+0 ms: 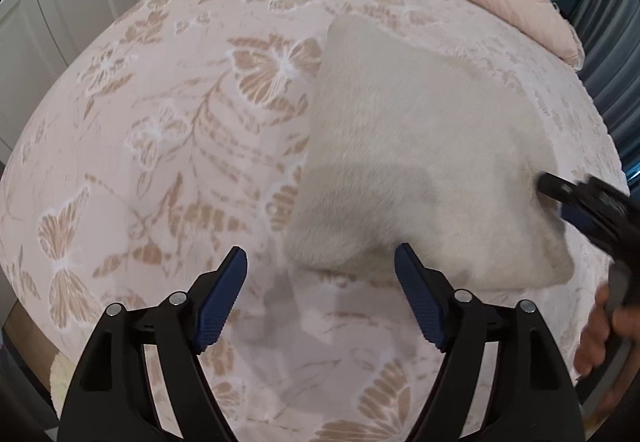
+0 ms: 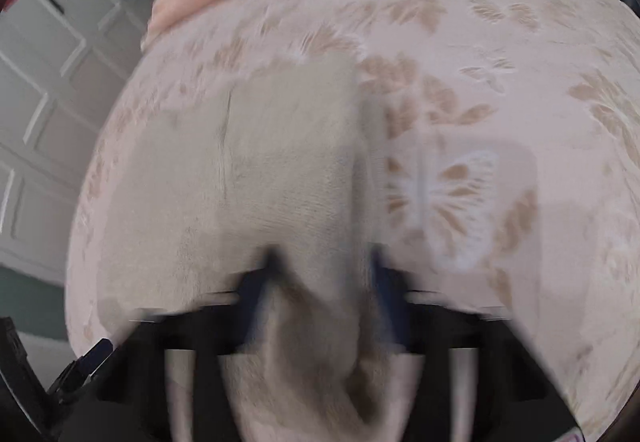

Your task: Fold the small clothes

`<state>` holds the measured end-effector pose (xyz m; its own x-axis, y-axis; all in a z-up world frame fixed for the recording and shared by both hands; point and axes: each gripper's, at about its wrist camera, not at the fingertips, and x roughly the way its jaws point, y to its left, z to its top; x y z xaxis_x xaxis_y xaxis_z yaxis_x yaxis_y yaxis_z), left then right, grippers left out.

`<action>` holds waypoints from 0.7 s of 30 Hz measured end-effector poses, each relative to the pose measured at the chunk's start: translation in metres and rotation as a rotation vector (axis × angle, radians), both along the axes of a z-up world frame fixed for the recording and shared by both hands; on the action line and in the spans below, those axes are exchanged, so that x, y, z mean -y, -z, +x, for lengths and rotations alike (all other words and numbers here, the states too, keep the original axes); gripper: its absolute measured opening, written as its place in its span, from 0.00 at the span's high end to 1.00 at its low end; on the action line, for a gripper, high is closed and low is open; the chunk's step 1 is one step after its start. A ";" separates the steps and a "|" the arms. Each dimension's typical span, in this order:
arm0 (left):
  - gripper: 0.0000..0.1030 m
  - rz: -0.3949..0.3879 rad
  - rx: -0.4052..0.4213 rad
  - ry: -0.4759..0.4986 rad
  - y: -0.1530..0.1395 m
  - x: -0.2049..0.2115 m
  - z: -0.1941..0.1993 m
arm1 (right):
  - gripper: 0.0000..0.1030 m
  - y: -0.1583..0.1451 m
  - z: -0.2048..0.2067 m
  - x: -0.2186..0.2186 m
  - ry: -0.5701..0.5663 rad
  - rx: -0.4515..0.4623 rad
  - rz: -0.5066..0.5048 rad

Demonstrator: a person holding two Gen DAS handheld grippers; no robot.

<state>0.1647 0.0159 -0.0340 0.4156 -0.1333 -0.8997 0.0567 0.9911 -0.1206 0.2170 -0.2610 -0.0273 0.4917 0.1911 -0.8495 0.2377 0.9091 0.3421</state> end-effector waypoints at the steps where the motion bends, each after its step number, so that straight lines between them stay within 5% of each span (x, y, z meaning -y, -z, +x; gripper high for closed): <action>1: 0.28 0.004 -0.009 -0.005 0.003 -0.001 0.000 | 0.82 -0.017 -0.002 -0.002 -0.007 0.067 0.007; 4: 0.28 0.002 -0.015 -0.009 0.007 -0.006 0.002 | 0.82 -0.058 -0.013 -0.001 -0.007 0.221 -0.029; 6: 0.26 0.011 -0.016 -0.003 0.011 -0.006 0.003 | 0.82 -0.026 -0.003 0.007 0.008 0.126 -0.086; 7: 0.26 0.017 -0.022 -0.001 0.014 -0.006 0.004 | 0.82 0.019 0.009 0.013 -0.004 -0.035 -0.083; 8: 0.26 0.020 -0.032 -0.004 0.017 -0.005 0.006 | 0.81 0.037 0.008 0.017 -0.001 -0.083 -0.066; 14: 0.26 0.059 -0.037 0.007 0.026 -0.005 0.004 | 0.68 -0.005 -0.040 0.036 0.102 0.090 0.116; 17: 0.26 0.070 -0.034 0.009 0.029 -0.011 -0.003 | 0.50 0.002 -0.068 0.036 0.113 0.061 0.172; 21: 0.26 0.016 -0.012 -0.023 0.025 -0.017 -0.006 | 0.48 0.032 -0.088 0.029 0.120 0.011 0.233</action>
<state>0.1588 0.0334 -0.0585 0.4078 -0.1098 -0.9065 0.0329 0.9939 -0.1055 0.1292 -0.2900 -0.0589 0.5314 0.3207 -0.7841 0.3344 0.7710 0.5419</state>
